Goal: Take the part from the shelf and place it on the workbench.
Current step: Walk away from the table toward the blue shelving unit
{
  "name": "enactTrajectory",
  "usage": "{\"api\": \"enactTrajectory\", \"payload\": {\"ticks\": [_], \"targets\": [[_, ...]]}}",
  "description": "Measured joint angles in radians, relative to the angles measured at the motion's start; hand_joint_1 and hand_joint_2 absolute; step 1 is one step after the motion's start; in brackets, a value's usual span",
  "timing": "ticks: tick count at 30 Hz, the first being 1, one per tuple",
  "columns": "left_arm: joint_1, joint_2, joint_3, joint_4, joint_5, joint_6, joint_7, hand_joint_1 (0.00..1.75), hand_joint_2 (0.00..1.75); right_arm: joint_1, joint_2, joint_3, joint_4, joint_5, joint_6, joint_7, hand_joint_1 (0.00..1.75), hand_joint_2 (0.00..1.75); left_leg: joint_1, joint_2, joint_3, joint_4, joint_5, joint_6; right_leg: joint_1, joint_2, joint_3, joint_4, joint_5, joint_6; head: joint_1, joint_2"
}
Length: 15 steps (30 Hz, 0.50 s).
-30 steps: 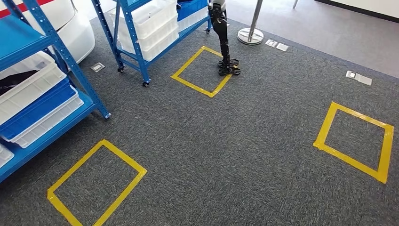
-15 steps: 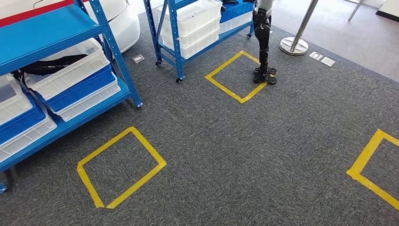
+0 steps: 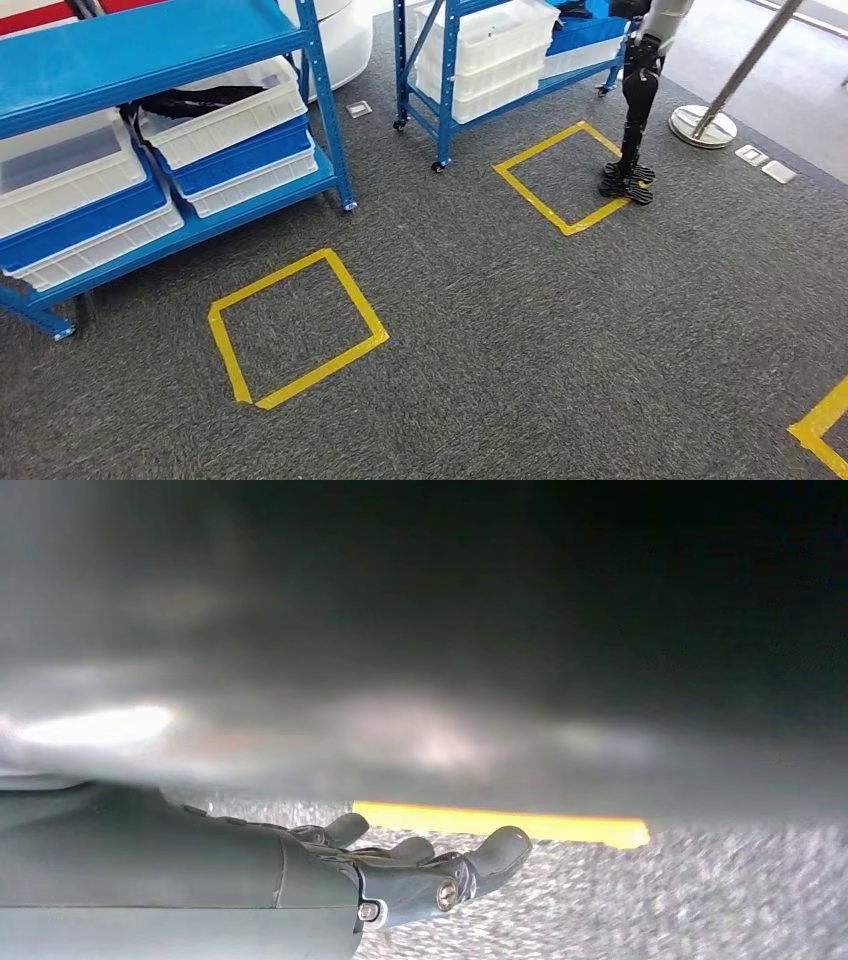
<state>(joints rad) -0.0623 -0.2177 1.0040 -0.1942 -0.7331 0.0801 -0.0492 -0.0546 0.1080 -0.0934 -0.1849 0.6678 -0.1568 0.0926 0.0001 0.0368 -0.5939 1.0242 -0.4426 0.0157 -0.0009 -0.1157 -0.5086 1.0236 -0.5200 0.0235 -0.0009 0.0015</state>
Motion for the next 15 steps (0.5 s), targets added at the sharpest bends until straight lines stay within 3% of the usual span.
{"api": "enactTrajectory", "payload": {"ticks": [1,3,5,6,8,10,11,13,14,15], "targets": [[0.0,0.0,0.0,0.0,0.0,-0.003,-0.002,0.0,0.0,0.0,0.0,0.0,0.0,-0.001,0.0,-0.001,0.0,0.0,0.004,-0.014,0.0,-0.004,0.005,0.008,-0.001,0.032,-0.014,0.032,-0.019,0.001,0.002,0.0],[-0.002,0.001,0.0,0.0,0.0,-0.008,-0.006,0.0,0.0,0.002,0.0,-0.001,0.0,-0.002,0.0,-0.001,0.0,0.0,0.007,-0.043,-0.005,-0.006,0.012,0.018,-0.003,0.096,-0.074,0.155,-0.075,-0.006,0.006,0.0],[-0.003,0.001,0.0,0.0,0.0,-0.009,-0.007,0.0,0.0,0.003,0.0,-0.004,0.0,-0.002,0.0,-0.001,0.0,0.0,0.007,-0.077,-0.011,-0.006,0.015,0.02,-0.004,0.111,-0.132,0.262,-0.108,-0.005,0.007,0.0],[-0.002,0.001,0.0,0.0,0.0,-0.009,-0.007,0.0,0.0,0.004,0.0,-0.006,0.0,-0.002,0.0,-0.001,0.0,0.0,0.007,-0.094,-0.011,-0.006,0.017,0.02,-0.005,0.113,-0.138,0.267,-0.101,0.002,0.008,0.0],[-0.001,0.001,0.0,0.0,-0.001,-0.009,-0.006,0.0,0.0,0.006,0.0,-0.008,0.0,-0.002,0.0,-0.001,0.0,0.0,0.008,-0.128,-0.011,-0.005,0.02,0.015,-0.011,0.129,-0.095,0.161,-0.044,0.02,0.008,0.0],[-0.002,0.001,0.0,0.0,-0.003,-0.009,-0.008,0.0,0.0,0.006,0.0,-0.01,0.0,-0.002,-0.001,-0.002,0.0,0.0,0.005,-0.155,-0.013,-0.002,0.022,0.006,-0.016,0.164,-0.041,0.032,0.009,0.024,0.008,0.0],[-0.002,0.001,0.0,0.0,-0.004,-0.009,-0.009,0.0,0.0,0.005,0.0,-0.012,0.0,-0.002,-0.001,-0.002,0.0,0.0,0.003,-0.164,-0.015,-0.002,0.024,0.001,-0.016,0.176,-0.029,-0.001,0.022,0.019,0.008,0.0],[0.001,0.002,0.0,0.0,-0.006,-0.008,-0.012,0.0,0.0,0.002,0.0,-0.014,0.0,-0.003,-0.002,-0.005,0.0,0.0,0.003,-0.179,-0.02,-0.004,0.029,-0.01,-0.013,0.166,-0.024,-0.01,0.029,0.002,0.007,0.0],[0.003,0.003,0.0,0.0,-0.007,-0.008,-0.013,0.0,0.0,0.0,0.0,-0.015,0.0,-0.003,-0.003,-0.006,0.0,0.0,0.005,-0.173,-0.023,-0.002,0.029,-0.015,-0.014,0.155,-0.022,-0.012,0.033,-0.005,0.007,0.0],[0.005,0.003,0.0,0.0,-0.008,-0.007,-0.014,0.0,0.0,0.0,0.001,-0.016,0.0,-0.003,-0.003,-0.007,0.0,0.0,0.004,-0.151,-0.029,0.009,0.021,-0.02,-0.016,0.143,-0.019,-0.013,0.036,-0.013,0.005,0.0]]}}
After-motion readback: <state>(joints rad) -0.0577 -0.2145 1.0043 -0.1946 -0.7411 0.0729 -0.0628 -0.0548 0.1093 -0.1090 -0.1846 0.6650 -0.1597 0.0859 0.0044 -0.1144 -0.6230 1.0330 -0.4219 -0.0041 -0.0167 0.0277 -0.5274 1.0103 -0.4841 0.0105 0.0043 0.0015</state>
